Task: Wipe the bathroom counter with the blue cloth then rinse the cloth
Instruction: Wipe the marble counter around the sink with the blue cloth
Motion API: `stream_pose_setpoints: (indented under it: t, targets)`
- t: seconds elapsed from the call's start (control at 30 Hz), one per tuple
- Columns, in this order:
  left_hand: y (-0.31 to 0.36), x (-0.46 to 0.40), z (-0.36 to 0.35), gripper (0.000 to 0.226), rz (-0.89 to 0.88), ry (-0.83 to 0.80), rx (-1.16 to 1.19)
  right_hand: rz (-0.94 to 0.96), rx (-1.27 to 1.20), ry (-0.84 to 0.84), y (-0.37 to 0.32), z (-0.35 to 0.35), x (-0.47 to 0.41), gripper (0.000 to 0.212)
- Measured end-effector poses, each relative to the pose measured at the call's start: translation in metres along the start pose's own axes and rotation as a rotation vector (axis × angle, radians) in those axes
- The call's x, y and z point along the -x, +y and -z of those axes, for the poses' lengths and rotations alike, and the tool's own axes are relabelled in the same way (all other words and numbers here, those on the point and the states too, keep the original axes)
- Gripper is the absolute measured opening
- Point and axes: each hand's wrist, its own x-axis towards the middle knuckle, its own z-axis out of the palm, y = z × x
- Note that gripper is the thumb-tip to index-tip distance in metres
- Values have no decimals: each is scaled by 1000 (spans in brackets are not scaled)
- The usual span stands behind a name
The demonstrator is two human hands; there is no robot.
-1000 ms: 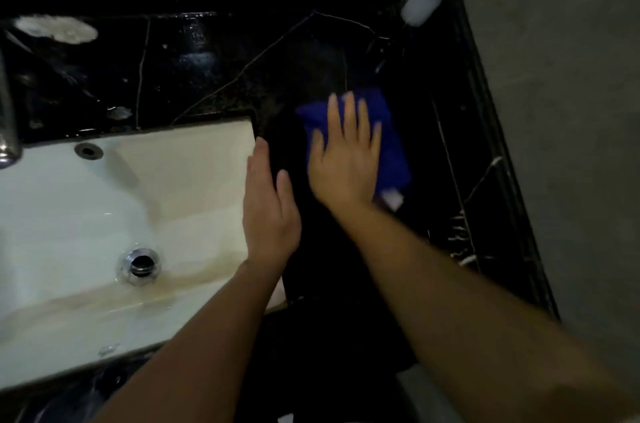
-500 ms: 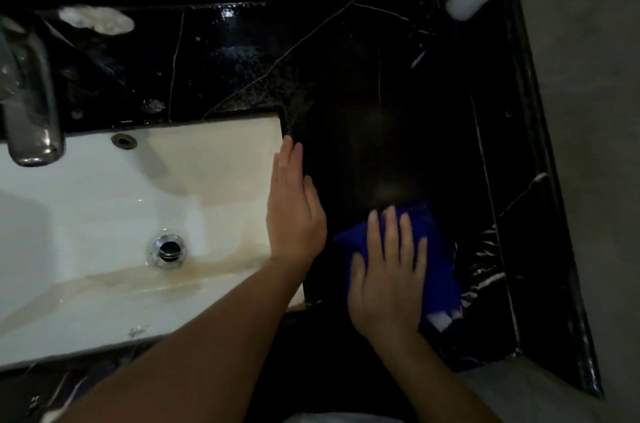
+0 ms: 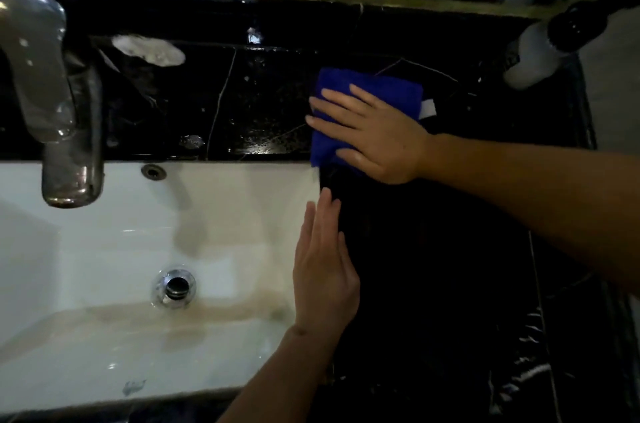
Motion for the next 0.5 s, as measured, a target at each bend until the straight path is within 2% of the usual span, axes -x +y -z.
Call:
stream_pose_setpoints:
  t: [0.13, 0.27, 0.33, 0.4, 0.5]
  targets:
    - [1, 1, -4, 45, 10, 2, -24, 137, 21, 29, 5, 13, -44, 59]
    - [-2, 2, -5, 44, -78, 57, -26, 81, -32, 56, -4, 24, -70, 57]
    - [1, 2, -5, 44, -37, 47, -36, -38, -74, 74, -15, 23, -61, 57]
    - [2, 4, -1, 46, -13, 28, -29, -268, -143, 133, -27, 15, -50, 58]
    - [4, 25, 19, 49, -77, -34, -51, -600, -203, 208, -60, 8, -18, 59]
